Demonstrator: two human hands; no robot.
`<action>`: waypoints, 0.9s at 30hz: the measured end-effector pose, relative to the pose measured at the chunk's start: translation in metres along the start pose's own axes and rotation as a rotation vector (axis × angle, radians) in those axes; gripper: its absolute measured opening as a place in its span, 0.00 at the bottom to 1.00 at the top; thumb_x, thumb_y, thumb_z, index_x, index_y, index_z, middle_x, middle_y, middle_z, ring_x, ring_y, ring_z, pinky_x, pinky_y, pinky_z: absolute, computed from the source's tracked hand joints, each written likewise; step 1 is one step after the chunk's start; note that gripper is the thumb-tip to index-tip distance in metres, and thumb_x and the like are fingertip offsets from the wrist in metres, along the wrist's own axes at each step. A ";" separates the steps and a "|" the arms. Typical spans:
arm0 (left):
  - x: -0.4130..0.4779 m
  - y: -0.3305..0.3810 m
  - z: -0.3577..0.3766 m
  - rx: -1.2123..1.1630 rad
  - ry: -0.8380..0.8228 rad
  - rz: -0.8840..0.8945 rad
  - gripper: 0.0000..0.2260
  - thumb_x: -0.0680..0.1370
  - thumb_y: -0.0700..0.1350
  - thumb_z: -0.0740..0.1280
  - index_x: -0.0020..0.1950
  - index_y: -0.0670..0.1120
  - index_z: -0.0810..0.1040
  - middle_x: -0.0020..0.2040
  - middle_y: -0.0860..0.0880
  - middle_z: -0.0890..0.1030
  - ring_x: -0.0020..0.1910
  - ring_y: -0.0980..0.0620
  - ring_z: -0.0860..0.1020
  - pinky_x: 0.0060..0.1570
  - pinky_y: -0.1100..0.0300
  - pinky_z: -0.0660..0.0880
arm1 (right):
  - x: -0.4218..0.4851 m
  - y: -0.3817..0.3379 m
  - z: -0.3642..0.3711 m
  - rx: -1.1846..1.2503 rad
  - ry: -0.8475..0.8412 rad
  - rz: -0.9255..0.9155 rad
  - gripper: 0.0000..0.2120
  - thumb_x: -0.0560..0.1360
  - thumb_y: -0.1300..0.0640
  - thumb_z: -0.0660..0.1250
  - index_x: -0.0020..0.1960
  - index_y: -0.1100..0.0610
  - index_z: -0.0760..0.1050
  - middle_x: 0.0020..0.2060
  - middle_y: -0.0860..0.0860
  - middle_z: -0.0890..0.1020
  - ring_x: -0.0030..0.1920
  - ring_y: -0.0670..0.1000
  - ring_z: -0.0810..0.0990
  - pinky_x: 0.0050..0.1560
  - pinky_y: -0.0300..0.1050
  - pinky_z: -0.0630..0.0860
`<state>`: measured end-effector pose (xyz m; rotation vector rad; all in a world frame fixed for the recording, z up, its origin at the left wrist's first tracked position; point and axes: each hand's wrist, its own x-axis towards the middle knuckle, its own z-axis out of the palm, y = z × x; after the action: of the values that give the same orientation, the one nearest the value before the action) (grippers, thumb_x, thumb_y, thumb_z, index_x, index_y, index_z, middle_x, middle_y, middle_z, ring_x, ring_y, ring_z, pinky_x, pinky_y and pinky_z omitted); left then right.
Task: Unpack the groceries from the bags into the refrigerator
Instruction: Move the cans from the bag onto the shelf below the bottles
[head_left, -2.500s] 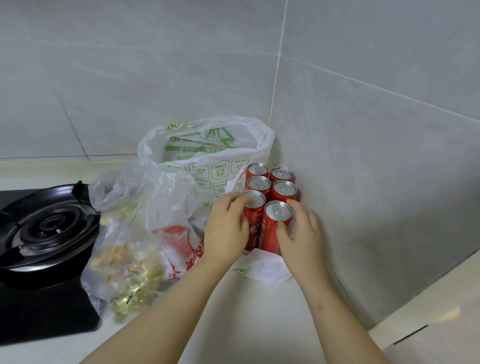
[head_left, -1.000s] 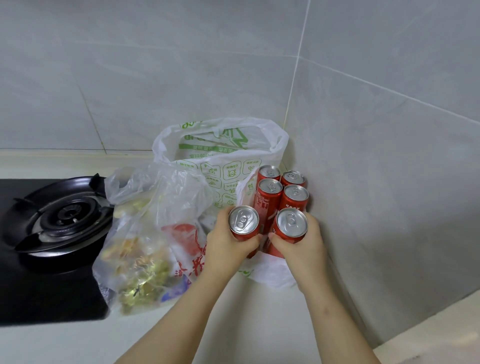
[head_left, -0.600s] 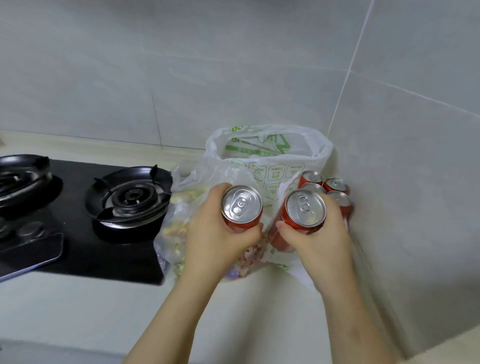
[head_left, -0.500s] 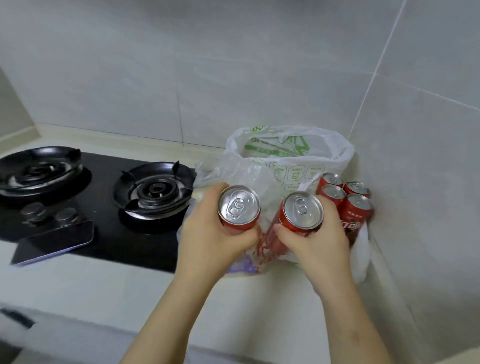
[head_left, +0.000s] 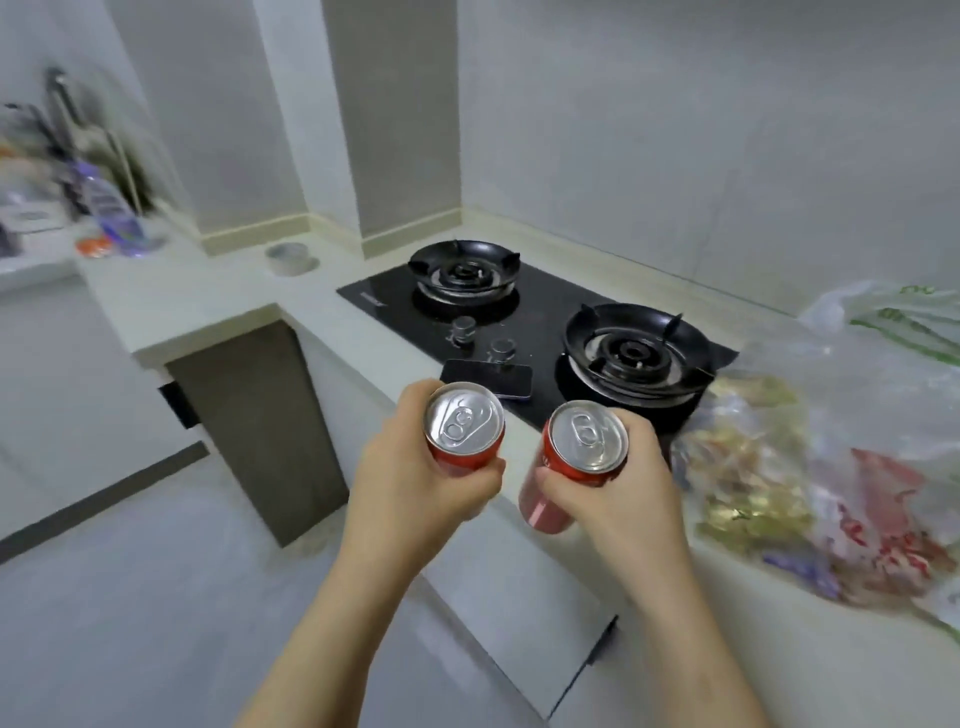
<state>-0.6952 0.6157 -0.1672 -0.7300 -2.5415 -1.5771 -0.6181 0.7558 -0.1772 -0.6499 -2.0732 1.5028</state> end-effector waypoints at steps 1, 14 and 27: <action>-0.004 -0.009 -0.014 0.021 0.043 -0.030 0.24 0.63 0.43 0.76 0.45 0.64 0.67 0.41 0.65 0.77 0.45 0.68 0.75 0.35 0.77 0.70 | -0.002 -0.003 0.015 0.016 -0.062 -0.006 0.22 0.63 0.65 0.74 0.46 0.46 0.68 0.38 0.41 0.78 0.34 0.31 0.75 0.30 0.24 0.69; -0.095 -0.066 -0.140 0.272 0.652 -0.468 0.22 0.64 0.46 0.74 0.49 0.62 0.66 0.45 0.62 0.77 0.45 0.59 0.75 0.38 0.69 0.70 | -0.044 -0.047 0.176 0.097 -0.831 -0.107 0.24 0.65 0.67 0.74 0.51 0.48 0.68 0.41 0.42 0.77 0.34 0.33 0.76 0.25 0.25 0.68; -0.254 -0.037 -0.186 0.398 1.275 -0.921 0.26 0.67 0.50 0.73 0.54 0.55 0.59 0.50 0.57 0.75 0.47 0.50 0.75 0.42 0.57 0.70 | -0.180 -0.087 0.240 0.083 -1.512 -0.340 0.23 0.66 0.63 0.73 0.53 0.46 0.66 0.41 0.40 0.76 0.38 0.35 0.75 0.27 0.24 0.67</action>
<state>-0.5217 0.3511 -0.1847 1.2428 -1.9392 -0.9281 -0.6420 0.4438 -0.1791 1.2498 -2.7367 2.0570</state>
